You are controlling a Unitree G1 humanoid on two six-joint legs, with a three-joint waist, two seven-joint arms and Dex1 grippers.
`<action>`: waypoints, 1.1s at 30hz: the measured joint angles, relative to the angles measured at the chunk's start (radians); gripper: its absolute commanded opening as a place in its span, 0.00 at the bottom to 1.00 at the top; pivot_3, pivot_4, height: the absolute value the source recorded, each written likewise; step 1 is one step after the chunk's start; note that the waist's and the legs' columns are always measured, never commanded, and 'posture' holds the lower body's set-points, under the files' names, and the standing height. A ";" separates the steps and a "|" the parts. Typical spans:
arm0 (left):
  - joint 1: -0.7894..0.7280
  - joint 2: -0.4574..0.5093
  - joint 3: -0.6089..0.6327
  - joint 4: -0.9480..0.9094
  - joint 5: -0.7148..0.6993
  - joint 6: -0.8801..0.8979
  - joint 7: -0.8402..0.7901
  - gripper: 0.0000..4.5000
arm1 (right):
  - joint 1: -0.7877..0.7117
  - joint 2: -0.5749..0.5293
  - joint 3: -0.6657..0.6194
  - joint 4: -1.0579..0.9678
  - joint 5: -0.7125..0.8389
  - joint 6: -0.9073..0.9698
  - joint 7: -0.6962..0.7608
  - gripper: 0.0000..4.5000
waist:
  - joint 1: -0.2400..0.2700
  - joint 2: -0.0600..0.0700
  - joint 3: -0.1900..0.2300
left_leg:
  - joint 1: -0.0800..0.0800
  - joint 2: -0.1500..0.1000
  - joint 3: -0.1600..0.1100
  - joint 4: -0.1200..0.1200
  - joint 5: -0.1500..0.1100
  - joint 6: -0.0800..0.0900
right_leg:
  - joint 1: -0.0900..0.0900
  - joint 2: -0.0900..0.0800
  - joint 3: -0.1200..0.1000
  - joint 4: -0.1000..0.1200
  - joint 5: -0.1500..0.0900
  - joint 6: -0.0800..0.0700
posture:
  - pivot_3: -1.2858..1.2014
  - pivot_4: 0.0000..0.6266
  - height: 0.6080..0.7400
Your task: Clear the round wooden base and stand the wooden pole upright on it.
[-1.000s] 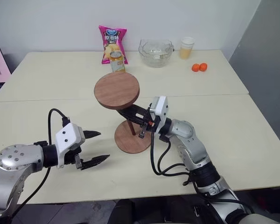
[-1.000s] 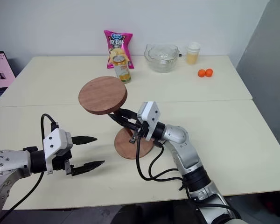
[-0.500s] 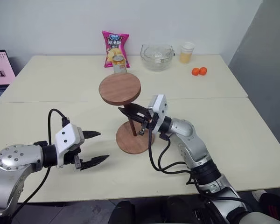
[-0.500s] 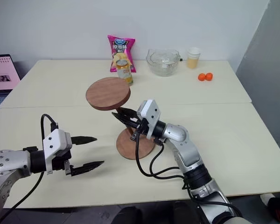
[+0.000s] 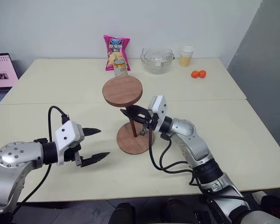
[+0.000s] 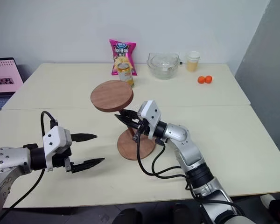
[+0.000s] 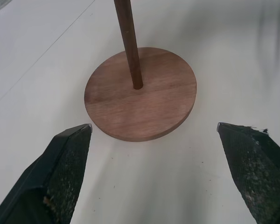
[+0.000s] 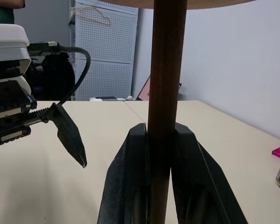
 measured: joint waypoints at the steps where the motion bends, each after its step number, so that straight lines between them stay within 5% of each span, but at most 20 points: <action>1: 0.000 0.000 -0.002 0.000 0.000 0.001 0.000 1.00 | 0.000 -0.002 0.001 -0.002 0.000 0.002 0.000 0.05 | 0.000 0.000 0.000 | 0.000 0.000 0.000 0.000 0.000 0.000 | 0.000 0.000 0.000 0.000 0.000 0.000 | 0.52 0.24 1.00; 16: -0.008 -0.001 -0.015 0.000 -0.004 0.008 0.010 1.00 | 0.003 -0.007 -0.005 -0.078 0.012 0.116 -0.012 0.05 | 0.001 0.001 0.000 | 0.000 0.000 0.000 0.000 0.000 0.000 | 0.000 0.000 0.000 -0.001 0.000 0.000 | 0.52 0.24 1.00; 33: -0.009 -0.001 -0.021 -0.004 -0.005 0.017 0.016 1.00 | 0.044 -0.052 0.013 -0.111 0.000 0.244 0.037 0.98 | -0.005 -0.001 0.016 | -0.007 0.003 0.000 -0.001 -0.001 0.000 | -0.007 0.003 0.000 -0.001 -0.001 -0.001 | 0.52 0.24 1.00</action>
